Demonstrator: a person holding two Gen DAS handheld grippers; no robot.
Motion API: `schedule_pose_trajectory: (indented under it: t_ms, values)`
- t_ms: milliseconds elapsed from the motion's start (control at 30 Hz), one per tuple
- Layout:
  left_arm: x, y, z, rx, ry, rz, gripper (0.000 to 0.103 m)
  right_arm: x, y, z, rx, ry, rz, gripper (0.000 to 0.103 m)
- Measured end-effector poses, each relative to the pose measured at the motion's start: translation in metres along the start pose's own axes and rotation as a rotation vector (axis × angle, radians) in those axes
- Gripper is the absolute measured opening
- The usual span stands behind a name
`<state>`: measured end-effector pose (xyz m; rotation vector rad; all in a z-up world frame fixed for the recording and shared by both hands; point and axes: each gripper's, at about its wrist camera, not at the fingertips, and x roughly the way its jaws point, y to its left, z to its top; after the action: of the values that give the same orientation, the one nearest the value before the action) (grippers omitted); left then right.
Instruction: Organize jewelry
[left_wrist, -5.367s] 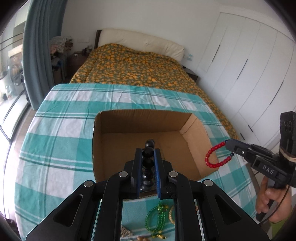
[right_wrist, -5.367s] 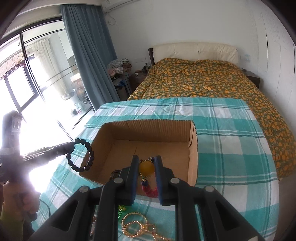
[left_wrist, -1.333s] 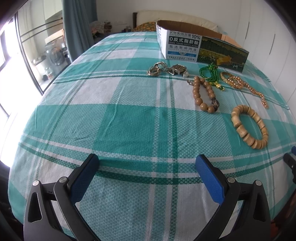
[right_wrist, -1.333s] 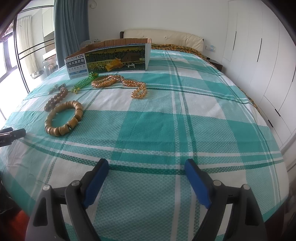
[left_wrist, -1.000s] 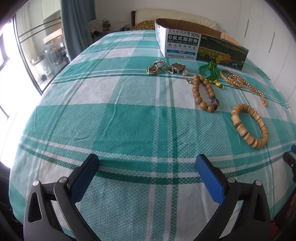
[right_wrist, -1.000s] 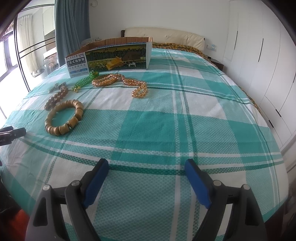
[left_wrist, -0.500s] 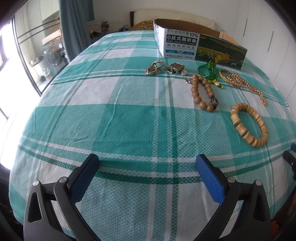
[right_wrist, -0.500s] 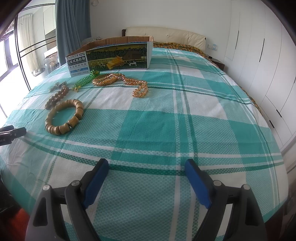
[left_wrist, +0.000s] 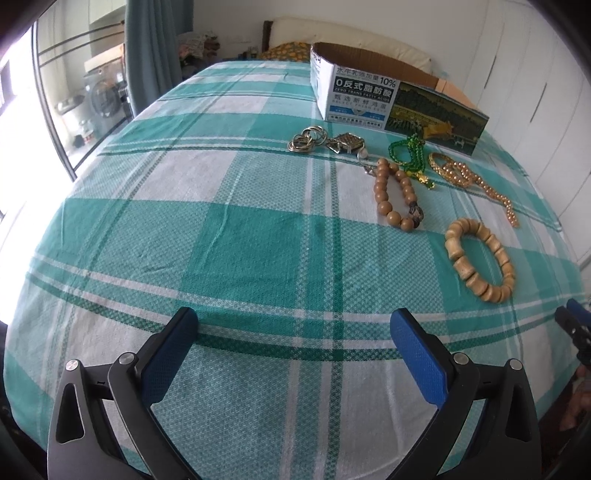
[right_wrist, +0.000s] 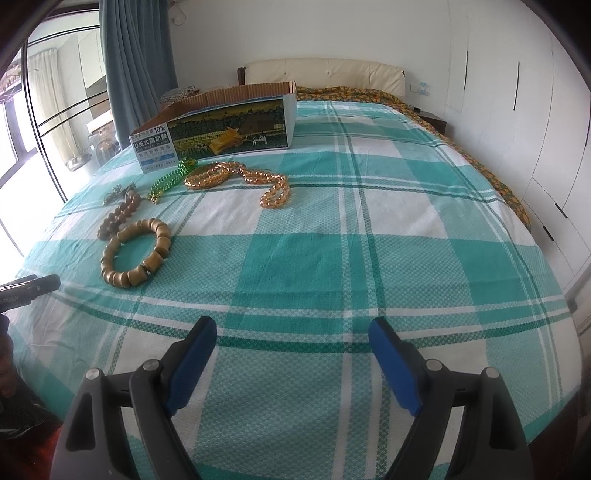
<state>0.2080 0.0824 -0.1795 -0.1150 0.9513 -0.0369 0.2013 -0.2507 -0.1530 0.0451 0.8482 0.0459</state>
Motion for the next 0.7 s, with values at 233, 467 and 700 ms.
schedule_pose_trajectory:
  t_ms: [233, 467, 700]
  values:
    - [0.004, -0.004, 0.023, -0.045, 0.011, -0.064, 0.103, -0.001, 0.005, -0.001, -0.015, 0.009, 0.025, 0.086]
    - [0.017, -0.025, 0.067, -0.013, 0.017, -0.085, 0.103, -0.004, 0.017, 0.005, -0.045, 0.004, 0.060, 0.086]
    - [0.044, -0.040, 0.089, 0.060, 0.033, -0.002, 0.102, -0.006, 0.024, 0.006, -0.059, 0.007, 0.083, 0.086]
